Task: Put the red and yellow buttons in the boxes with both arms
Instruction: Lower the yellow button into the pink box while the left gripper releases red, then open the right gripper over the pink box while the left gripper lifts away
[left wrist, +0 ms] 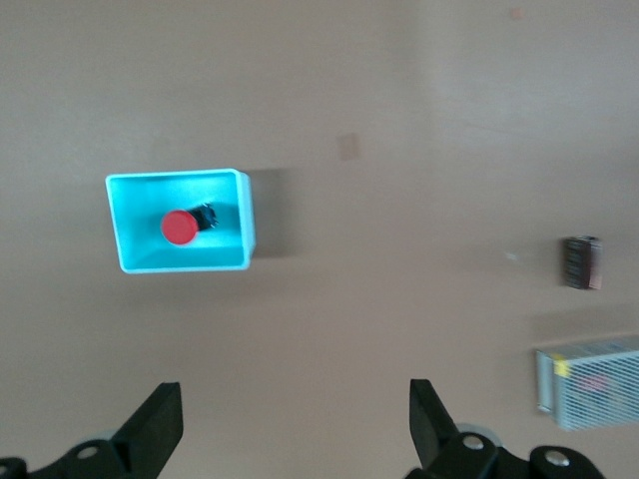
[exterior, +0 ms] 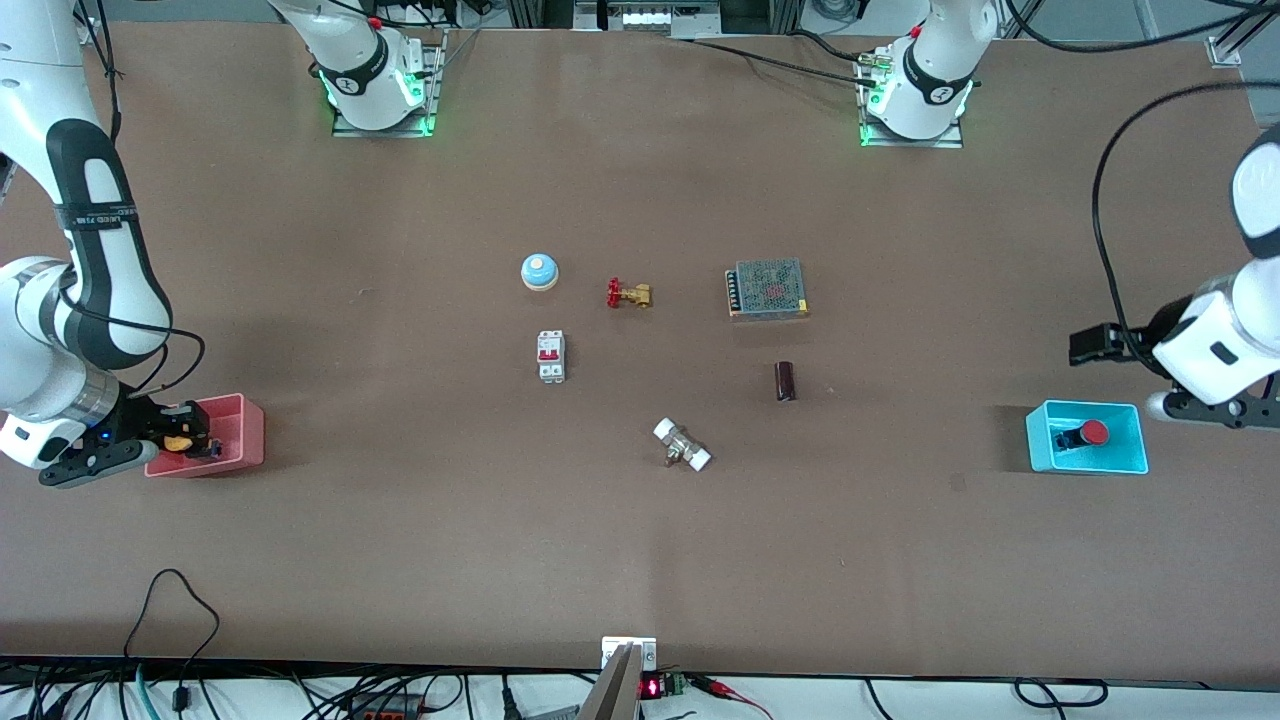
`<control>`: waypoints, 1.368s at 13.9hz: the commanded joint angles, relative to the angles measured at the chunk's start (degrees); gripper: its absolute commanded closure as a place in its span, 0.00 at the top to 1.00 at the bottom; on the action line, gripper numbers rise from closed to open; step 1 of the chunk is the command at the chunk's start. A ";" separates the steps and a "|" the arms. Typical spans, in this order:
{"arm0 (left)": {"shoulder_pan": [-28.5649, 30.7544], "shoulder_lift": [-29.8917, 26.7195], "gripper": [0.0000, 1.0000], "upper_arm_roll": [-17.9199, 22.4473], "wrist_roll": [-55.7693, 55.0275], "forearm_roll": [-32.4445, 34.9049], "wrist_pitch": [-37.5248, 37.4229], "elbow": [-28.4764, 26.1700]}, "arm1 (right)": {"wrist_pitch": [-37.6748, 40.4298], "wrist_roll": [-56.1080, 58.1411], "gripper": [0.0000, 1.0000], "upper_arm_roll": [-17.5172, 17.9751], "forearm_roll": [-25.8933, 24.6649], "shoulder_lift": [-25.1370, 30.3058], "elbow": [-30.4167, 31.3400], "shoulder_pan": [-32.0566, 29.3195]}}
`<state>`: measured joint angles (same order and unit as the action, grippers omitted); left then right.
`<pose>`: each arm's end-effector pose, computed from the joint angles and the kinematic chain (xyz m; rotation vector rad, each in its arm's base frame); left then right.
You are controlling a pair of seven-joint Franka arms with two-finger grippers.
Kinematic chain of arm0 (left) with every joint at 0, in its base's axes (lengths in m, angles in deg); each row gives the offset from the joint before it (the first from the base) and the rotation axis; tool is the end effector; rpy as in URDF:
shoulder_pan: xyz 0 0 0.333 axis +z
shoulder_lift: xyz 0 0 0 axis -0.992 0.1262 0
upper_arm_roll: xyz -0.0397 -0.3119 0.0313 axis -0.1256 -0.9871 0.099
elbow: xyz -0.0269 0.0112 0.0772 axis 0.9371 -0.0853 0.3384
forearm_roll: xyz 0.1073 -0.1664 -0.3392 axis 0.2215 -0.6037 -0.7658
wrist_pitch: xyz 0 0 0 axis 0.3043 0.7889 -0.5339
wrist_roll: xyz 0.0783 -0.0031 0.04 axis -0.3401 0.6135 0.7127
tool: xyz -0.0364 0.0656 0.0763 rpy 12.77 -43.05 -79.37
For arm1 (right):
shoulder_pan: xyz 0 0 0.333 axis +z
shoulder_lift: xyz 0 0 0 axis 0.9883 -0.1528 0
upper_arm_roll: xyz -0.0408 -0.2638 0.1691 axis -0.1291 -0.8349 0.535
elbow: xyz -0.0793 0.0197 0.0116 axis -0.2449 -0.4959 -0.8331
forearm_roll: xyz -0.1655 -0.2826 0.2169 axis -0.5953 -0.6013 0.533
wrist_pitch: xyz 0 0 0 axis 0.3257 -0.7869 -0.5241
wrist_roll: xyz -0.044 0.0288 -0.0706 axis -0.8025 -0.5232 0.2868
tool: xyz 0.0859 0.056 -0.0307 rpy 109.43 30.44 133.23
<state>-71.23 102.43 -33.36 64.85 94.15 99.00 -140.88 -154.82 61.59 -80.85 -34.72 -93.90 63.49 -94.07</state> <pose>0.6420 0.0105 0.5203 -3.0986 0.1092 0.1753 0.6810 -0.1586 0.2580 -3.0599 -0.5059 -0.1977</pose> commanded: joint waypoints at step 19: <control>-13.98 -18.28 1.00 12.34 -0.48 -2.68 5.15 -15.78 | 23.75 -12.76 1.00 0.87 0.62 16.52 0.41 4.41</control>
<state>-84.72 84.73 -21.53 63.84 90.46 105.12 -156.71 -136.63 53.59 -79.91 -34.34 -83.67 62.23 -91.39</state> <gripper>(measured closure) 0.000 0.000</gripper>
